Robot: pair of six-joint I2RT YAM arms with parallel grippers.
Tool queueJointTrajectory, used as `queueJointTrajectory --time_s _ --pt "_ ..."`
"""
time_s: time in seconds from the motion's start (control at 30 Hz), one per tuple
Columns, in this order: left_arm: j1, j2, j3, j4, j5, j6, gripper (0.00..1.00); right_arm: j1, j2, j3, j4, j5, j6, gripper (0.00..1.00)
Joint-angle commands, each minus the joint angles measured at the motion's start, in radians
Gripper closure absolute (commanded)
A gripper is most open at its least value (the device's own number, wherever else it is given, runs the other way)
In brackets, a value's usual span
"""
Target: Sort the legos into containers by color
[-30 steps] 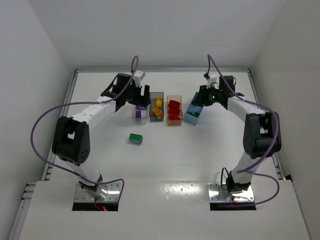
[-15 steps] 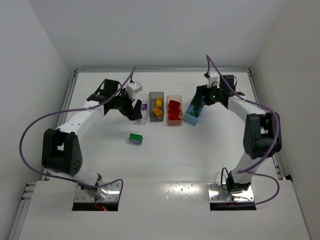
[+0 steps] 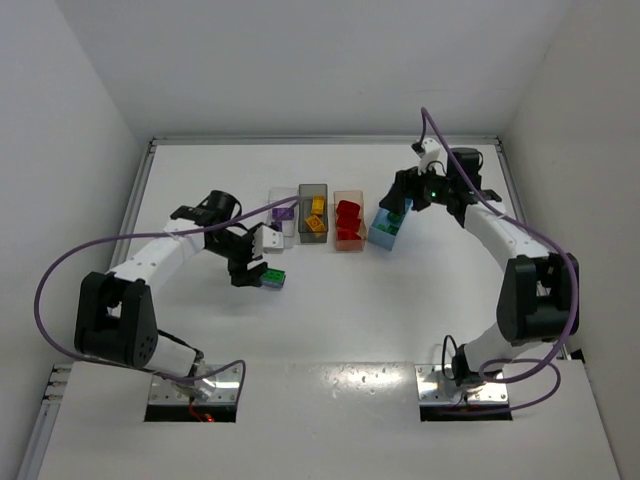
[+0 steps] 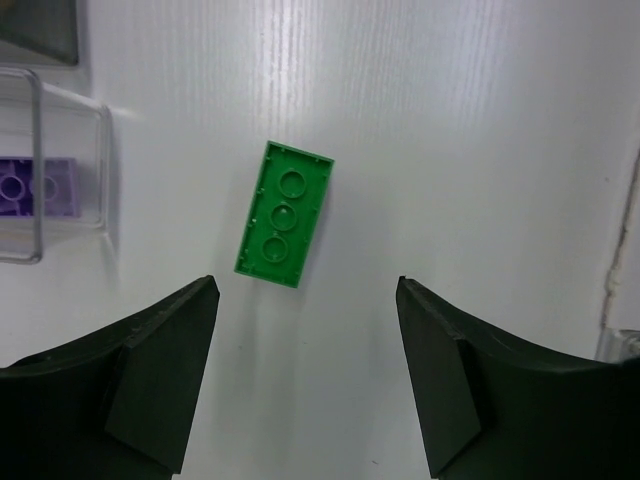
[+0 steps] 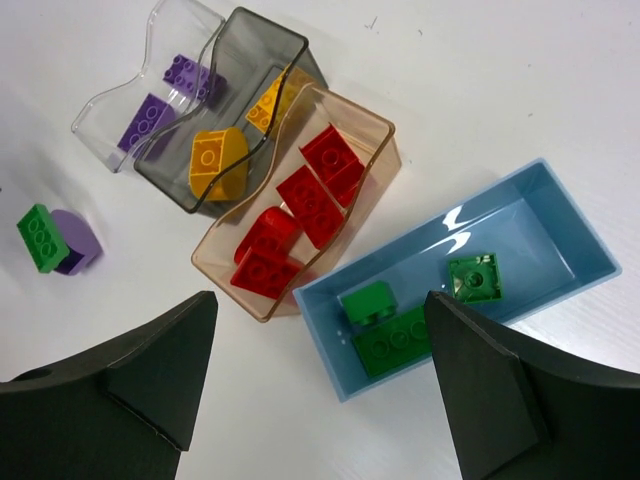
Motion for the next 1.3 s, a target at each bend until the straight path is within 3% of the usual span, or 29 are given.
queueJointTrajectory --time_s 0.0,0.4,0.63,0.7,0.97,1.07,1.13,1.27 --pt "-0.02 0.015 -0.006 0.098 0.028 0.066 0.22 0.002 -0.055 -0.018 0.032 -0.028 0.011 0.16" --pt "-0.11 0.118 0.024 0.12 0.037 0.112 0.24 -0.007 -0.095 -0.059 0.014 -0.028 0.011 0.16" --pt "-0.11 0.187 0.033 0.149 0.006 0.121 0.28 -0.007 -0.105 -0.078 0.023 -0.028 0.011 0.16" --pt "-0.11 0.198 0.033 0.149 -0.004 0.121 0.33 -0.007 -0.105 -0.078 0.023 -0.028 0.021 0.16" --pt "-0.11 0.207 0.033 0.19 -0.023 0.081 0.74 -0.007 -0.114 -0.087 0.023 -0.028 0.021 0.16" --pt "-0.11 0.197 0.046 0.2 -0.023 0.023 0.82 -0.007 -0.114 -0.087 0.032 -0.049 0.021 0.16" --pt "-0.083 0.186 0.058 0.2 0.063 -0.026 0.88 -0.007 -0.114 -0.096 0.032 -0.102 0.03 0.16" --pt "-0.005 0.175 0.133 0.21 0.348 -0.339 0.9 0.004 -0.123 -0.108 0.041 -0.314 0.056 0.16"
